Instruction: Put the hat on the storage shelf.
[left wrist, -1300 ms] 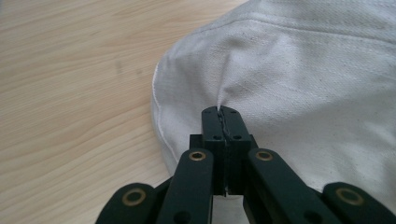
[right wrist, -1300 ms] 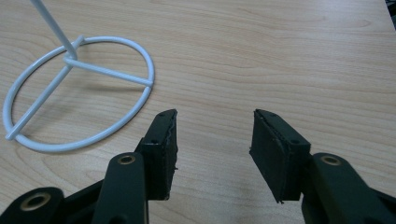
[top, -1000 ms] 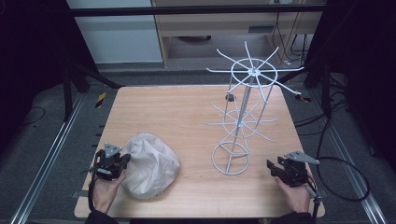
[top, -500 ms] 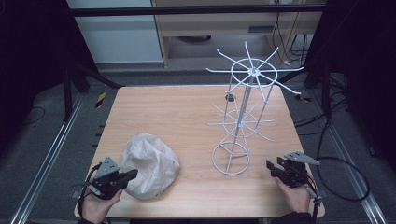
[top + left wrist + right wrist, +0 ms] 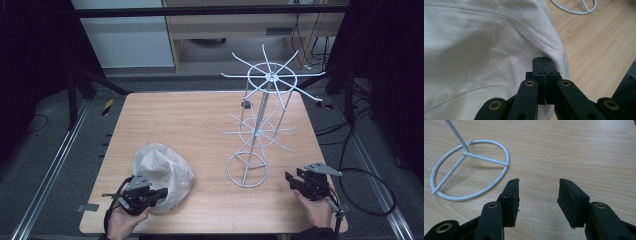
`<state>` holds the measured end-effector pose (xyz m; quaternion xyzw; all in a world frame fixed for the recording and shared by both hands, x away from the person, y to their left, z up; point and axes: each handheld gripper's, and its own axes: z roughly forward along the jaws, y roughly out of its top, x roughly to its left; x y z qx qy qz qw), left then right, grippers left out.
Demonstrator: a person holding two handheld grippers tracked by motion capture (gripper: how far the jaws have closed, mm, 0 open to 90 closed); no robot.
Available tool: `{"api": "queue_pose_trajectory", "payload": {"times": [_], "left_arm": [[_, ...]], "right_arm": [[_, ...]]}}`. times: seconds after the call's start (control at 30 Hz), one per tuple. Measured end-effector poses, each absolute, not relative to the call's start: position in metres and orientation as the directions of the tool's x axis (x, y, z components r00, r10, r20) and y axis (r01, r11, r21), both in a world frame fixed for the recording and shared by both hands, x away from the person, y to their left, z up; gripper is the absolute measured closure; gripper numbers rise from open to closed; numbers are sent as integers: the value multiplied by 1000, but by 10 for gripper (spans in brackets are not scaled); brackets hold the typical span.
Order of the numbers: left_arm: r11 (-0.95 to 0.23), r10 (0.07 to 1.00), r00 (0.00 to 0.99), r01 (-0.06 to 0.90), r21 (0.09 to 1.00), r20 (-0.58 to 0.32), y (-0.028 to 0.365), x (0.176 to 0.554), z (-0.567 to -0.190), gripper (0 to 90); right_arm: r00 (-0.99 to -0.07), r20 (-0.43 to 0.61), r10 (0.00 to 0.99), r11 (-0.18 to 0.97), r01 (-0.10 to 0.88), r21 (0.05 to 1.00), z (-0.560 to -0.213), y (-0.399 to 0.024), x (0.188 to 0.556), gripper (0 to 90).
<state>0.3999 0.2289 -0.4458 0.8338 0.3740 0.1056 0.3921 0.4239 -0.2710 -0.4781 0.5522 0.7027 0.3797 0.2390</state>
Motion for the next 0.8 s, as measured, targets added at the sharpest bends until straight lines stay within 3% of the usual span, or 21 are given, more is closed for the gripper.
{"api": "queue_pose_trajectory", "payload": {"times": [0.57, 0.67, 0.8], "left_arm": [[-384, 735, 675, 490, 783, -62, 159, 447, -455, 900], [-377, 739, 670, 489, 787, -62, 159, 448, -455, 897], [-355, 754, 655, 463, 812, -44, 177, 443, -441, 807]], "right_arm": [[-274, 81, 958, 104, 597, 795, -478, -271, 425, 522], [-276, 75, 958, 109, 595, 796, -478, -270, 426, 522], [-276, 81, 958, 105, 596, 796, -478, -270, 425, 521]]}}
